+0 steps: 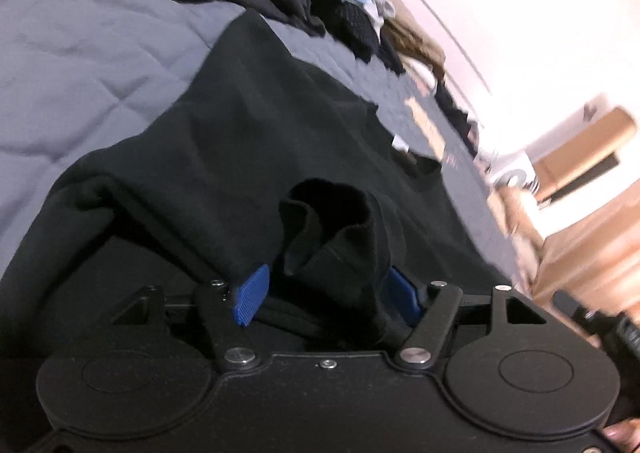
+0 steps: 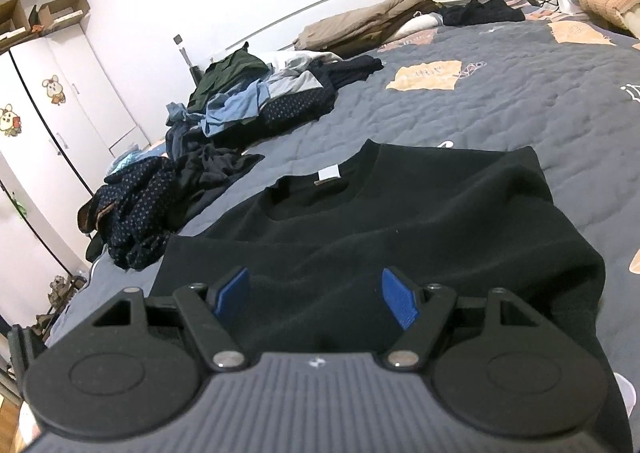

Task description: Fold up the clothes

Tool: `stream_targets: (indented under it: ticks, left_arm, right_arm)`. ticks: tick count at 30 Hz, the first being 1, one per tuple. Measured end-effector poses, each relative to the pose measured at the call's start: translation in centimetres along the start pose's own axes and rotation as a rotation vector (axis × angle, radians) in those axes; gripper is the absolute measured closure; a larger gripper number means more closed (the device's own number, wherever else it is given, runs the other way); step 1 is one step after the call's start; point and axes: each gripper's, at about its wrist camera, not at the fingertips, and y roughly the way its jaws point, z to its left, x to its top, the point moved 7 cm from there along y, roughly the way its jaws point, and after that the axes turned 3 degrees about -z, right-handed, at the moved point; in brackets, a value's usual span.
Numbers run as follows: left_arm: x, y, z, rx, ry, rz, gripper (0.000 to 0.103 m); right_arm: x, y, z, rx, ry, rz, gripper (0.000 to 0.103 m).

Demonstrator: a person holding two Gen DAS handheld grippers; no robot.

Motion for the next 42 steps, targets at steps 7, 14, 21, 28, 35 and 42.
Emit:
stream_targets:
  ticks: [7, 14, 21, 28, 35, 42]
  left_arm:
    - [0.0, 0.6, -1.4, -0.033, 0.037, -0.039, 0.066]
    - [-0.1, 0.7, -1.8, -0.003, 0.063, -0.053, 0.072]
    - [0.7, 0.4, -2.7, -0.005, 0.137, -0.074, 0.087]
    - [6.6, -3.2, -6.9, -0.085, 0.252, -0.202, 0.094]
    - [7.7, -3.4, -2.4, 0.069, 0.250, -0.091, 0.091]
    - [3.9, -3.1, 1.5, 0.180, 0.274, -0.021, 0.067]
  right_arm:
    - [0.0, -0.1, 0.2, 0.009, -0.003, 0.010, 0.030]
    - [0.5, -0.2, -0.1, 0.018, 0.032, -0.002, 0.030]
    - [1.1, -0.5, -0.1, 0.027, 0.046, -0.020, 0.030]
    - [1.5, -0.8, -0.4, 0.024, 0.054, -0.028, 0.029]
    - [2.0, -1.0, -1.6, -0.007, 0.060, -0.034, 0.029]
    - [2.7, -2.3, -5.5, -0.158, -0.002, -0.028, 0.029]
